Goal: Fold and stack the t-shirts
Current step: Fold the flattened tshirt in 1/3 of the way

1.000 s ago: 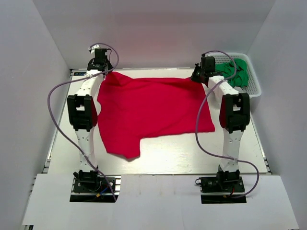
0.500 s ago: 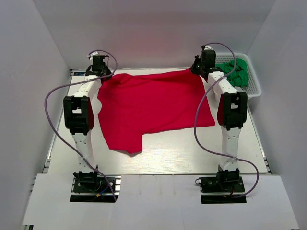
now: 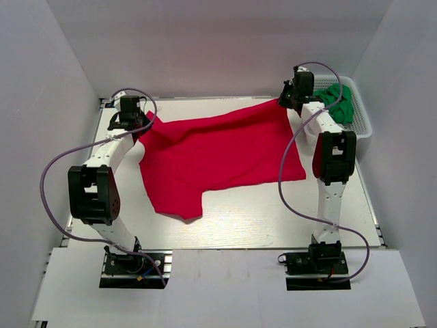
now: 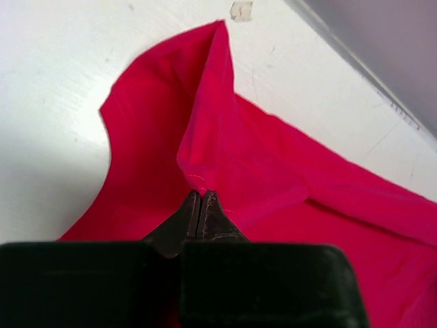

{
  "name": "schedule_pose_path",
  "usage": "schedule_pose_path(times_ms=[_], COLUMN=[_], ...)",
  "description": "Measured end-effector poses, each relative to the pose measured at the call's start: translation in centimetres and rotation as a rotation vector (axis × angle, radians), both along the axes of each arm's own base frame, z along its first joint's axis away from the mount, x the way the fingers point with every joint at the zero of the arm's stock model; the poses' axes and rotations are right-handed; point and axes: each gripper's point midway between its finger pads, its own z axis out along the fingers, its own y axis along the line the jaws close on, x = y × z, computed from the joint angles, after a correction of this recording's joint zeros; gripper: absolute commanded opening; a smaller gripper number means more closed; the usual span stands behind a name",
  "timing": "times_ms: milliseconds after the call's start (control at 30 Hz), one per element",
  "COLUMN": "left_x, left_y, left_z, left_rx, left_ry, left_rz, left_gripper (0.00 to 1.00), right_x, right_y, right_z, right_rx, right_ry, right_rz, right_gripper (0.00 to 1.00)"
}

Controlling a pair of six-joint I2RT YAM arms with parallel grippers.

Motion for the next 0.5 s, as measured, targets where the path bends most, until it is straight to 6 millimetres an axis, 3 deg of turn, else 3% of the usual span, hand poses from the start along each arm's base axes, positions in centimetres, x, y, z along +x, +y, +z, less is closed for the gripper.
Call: schedule_pose_path(times_ms=[233,500], left_x=[-3.6,-10.9], left_y=[-0.2,-1.2], left_z=[-1.8,-4.8], left_rx=[-0.040,-0.124], left_ry=[0.067,0.139], left_rz=[0.018,0.036], left_gripper=[0.00,0.00], right_x=[-0.3,-1.4], right_y=[-0.5,-0.3], right_z=[-0.4,-1.7], right_rx=[-0.006,-0.012], right_ry=[0.019,0.055], right_rz=[0.020,0.050], right_gripper=[0.00,0.00])
